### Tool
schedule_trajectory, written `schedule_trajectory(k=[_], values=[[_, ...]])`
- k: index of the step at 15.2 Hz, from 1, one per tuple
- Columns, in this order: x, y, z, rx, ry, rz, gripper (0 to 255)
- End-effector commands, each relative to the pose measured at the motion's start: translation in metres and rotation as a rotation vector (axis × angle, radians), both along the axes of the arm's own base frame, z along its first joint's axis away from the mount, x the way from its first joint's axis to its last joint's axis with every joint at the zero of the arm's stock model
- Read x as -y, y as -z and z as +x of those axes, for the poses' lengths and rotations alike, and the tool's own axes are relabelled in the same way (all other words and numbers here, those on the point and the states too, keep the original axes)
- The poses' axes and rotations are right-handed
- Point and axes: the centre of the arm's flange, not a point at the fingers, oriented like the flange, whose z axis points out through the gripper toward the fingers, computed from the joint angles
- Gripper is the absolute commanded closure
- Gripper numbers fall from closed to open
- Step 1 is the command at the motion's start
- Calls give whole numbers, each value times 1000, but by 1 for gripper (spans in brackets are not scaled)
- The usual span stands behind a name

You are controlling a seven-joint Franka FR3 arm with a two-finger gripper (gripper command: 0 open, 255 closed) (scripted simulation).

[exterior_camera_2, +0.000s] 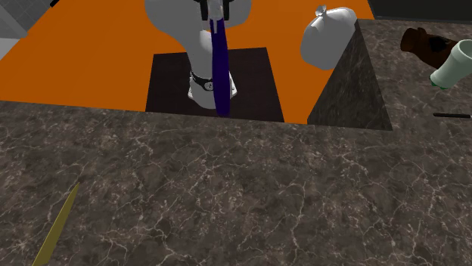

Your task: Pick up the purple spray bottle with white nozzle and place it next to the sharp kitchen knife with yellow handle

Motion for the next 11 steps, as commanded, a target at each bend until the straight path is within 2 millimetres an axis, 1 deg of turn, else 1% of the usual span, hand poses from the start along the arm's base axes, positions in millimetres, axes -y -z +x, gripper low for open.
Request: schedule_trajectory(k=[1,11], values=[[-1,-10,1,0,0,0,255],[-1,-63,1,0,0,0,255]])
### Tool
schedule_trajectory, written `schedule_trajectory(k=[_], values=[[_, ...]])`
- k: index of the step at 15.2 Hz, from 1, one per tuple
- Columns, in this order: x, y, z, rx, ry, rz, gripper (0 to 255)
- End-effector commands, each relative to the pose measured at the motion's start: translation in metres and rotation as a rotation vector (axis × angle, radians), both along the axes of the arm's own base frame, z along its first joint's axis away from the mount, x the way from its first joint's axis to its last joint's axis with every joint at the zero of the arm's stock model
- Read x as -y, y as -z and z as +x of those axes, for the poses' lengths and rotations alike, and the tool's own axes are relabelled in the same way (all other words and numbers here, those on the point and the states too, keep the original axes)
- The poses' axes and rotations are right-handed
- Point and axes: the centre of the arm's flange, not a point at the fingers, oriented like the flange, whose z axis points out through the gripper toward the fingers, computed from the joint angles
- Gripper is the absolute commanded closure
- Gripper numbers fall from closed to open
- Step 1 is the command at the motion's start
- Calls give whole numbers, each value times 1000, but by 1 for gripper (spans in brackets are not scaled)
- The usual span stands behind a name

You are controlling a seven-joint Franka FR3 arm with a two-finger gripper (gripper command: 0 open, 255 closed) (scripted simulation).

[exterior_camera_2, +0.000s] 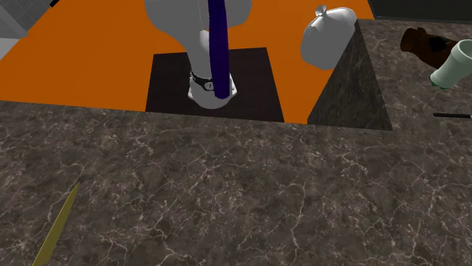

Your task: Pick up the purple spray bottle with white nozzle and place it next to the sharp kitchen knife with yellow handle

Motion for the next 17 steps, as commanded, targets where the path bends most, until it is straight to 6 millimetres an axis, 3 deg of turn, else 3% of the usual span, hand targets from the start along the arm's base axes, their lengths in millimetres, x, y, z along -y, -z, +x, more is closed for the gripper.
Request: schedule_trajectory(k=[1,12,17], values=[[0,-12,0,0,0,0,255],[0,-68,0,0,0,0,255],[56,-69,34,0,0,0,255]])
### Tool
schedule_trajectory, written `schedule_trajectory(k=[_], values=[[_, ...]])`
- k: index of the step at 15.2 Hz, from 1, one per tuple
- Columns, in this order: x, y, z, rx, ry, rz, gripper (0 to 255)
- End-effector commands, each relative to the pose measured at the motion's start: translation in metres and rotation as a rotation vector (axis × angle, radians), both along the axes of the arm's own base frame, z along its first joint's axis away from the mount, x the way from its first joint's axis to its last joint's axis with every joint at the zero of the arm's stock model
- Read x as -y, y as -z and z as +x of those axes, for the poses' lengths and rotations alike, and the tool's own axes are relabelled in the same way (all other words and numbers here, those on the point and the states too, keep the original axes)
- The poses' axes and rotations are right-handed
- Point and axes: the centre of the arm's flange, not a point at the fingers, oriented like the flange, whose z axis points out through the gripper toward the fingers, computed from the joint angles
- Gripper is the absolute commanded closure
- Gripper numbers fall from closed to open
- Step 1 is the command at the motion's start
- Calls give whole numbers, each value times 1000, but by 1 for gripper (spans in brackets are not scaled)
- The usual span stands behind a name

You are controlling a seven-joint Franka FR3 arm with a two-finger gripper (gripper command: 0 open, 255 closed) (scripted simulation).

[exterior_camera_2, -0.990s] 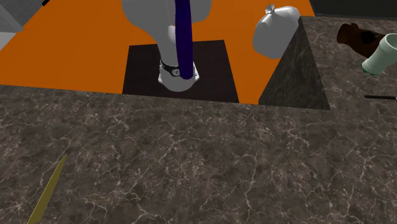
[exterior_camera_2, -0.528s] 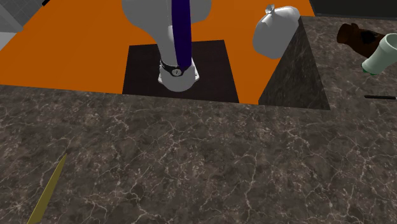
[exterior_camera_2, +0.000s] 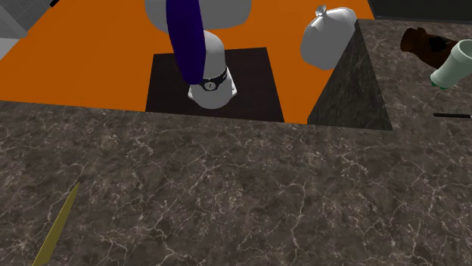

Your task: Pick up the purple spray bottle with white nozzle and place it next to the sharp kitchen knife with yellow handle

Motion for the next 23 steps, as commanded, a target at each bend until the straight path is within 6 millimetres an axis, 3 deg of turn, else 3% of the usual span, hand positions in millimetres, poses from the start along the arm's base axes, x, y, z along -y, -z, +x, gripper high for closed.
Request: schedule_trajectory(k=[1,23], values=[[23,-3,16,1,0,-2,255],[272,-4,166,1,0,-2,255]])
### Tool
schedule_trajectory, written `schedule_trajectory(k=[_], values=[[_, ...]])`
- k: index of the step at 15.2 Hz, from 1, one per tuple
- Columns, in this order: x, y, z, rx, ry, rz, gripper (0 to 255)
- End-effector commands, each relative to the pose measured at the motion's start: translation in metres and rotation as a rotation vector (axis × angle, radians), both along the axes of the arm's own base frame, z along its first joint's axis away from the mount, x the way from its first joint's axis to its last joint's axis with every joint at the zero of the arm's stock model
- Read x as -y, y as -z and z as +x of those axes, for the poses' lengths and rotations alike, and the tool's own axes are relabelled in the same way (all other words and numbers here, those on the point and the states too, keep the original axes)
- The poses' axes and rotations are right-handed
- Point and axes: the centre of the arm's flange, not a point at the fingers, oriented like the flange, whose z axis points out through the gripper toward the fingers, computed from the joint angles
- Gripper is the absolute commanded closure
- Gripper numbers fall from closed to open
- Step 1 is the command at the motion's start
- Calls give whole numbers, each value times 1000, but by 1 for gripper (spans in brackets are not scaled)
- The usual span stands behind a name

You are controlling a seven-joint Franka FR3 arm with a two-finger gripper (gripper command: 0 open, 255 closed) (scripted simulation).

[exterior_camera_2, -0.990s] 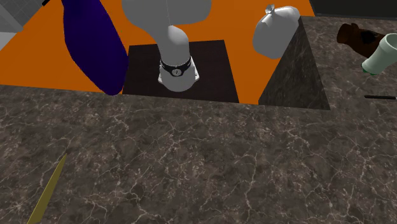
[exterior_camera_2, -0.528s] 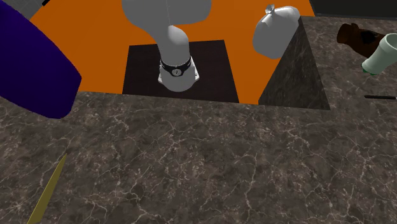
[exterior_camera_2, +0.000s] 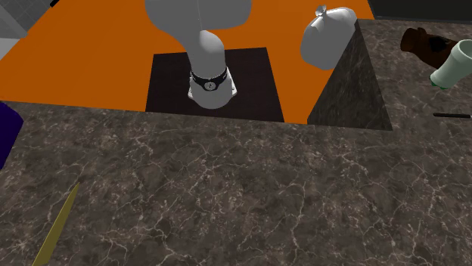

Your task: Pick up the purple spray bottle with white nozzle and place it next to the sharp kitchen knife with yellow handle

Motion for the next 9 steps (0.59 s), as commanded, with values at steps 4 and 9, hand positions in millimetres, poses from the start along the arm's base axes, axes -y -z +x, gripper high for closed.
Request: schedule_trajectory(k=[4,9], values=[[16,15,12,0,-2,-2,255],[16,41,12,0,-2,-2,255]])
